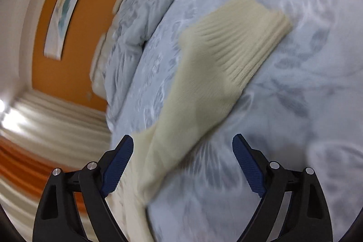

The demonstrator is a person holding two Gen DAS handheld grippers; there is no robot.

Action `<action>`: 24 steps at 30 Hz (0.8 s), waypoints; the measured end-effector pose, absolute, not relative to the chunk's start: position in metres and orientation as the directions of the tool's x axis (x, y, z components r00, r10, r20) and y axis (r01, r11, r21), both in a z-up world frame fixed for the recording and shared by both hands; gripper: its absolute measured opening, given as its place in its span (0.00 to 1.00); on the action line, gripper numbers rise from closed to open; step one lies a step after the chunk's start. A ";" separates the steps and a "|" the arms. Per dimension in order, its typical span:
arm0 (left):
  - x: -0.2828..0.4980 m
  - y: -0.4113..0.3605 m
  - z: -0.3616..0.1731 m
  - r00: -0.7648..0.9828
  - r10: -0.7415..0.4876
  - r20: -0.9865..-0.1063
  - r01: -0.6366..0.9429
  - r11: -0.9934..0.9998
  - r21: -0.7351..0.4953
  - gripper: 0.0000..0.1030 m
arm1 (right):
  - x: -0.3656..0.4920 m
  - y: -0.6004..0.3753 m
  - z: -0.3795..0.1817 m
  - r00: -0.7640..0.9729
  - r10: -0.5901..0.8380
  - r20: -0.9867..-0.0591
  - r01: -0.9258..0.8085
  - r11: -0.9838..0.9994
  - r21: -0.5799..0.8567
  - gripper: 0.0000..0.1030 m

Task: Fold small clothes
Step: 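Grasp the cardigan sleeve cuff with the right gripper and lift it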

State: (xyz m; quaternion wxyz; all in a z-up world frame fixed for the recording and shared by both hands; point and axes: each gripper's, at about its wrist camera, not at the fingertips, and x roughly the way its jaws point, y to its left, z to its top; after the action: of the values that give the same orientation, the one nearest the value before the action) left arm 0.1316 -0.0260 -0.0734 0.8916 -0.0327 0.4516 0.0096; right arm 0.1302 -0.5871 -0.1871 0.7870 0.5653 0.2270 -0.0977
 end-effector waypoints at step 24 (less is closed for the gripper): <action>0.136 -0.010 -0.081 0.576 -0.081 -0.813 -0.041 0.991 -0.128 0.95 | 0.142 -0.575 -0.167 0.876 0.132 -0.464 0.402 0.329 0.854 0.73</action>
State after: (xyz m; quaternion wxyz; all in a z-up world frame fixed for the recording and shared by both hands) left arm 0.1361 -0.0096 -0.0811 0.8853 -0.0663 0.4601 -0.0114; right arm 0.1416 -0.5747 -0.1667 0.7810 0.5728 0.2333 -0.0865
